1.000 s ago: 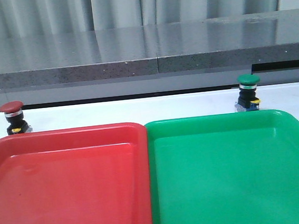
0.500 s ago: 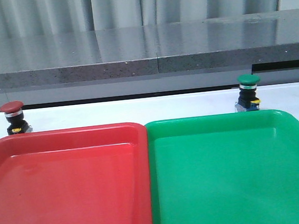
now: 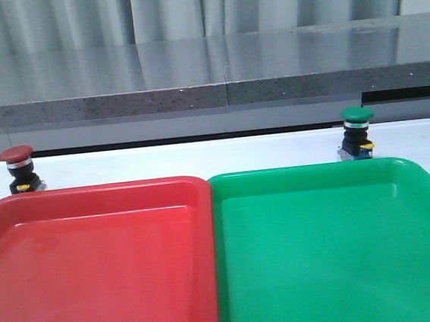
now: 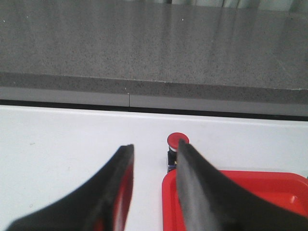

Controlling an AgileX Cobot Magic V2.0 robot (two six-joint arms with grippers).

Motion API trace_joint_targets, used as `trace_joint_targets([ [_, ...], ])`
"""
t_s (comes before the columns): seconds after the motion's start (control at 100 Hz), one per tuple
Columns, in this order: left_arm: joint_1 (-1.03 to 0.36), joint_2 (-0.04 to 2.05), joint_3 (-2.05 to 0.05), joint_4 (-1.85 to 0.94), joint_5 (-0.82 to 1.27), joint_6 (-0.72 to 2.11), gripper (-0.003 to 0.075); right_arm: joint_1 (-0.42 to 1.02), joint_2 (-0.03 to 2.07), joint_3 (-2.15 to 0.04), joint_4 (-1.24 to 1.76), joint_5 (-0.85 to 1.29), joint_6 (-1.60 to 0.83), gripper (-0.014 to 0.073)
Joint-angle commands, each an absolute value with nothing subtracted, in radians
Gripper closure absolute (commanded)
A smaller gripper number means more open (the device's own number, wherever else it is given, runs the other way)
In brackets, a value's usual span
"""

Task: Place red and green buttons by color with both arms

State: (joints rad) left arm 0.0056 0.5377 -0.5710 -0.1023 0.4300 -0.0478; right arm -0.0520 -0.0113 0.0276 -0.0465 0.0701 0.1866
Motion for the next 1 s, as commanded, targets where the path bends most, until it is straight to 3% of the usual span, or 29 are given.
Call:
trace_joint_targets([
  [0.0,0.003,0.577,-0.625,-0.117,0.409,-0.048,0.0279,-0.058,-0.033,0.009,-0.056,-0.007,0.186,0.0657],
  [0.06,0.003,0.608,-0.639,-0.117,0.435,-0.048,0.0188,-0.058,-0.033,0.009,-0.056,-0.007,0.186,0.0657],
  [0.13,0.003,0.650,-0.658,-0.117,0.468,-0.048,0.0150,-0.058,-0.033,0.009,-0.056,-0.007,0.186,0.0657],
  [0.26,-0.006,0.735,-0.712,-0.121,0.558,-0.048,0.0156,-0.058,-0.033,0.009,-0.056,-0.007,0.186,0.0657],
  [0.59,-0.137,0.980,-0.839,-0.161,0.563,-0.048,0.0156,-0.058,-0.033,0.009,-0.056,-0.007,0.186,0.0657],
  [0.99,-0.137,1.279,-1.008,-0.158,0.565,-0.048,0.0156,-0.058,-0.033,0.009,-0.056,-0.007,0.186,0.0657],
])
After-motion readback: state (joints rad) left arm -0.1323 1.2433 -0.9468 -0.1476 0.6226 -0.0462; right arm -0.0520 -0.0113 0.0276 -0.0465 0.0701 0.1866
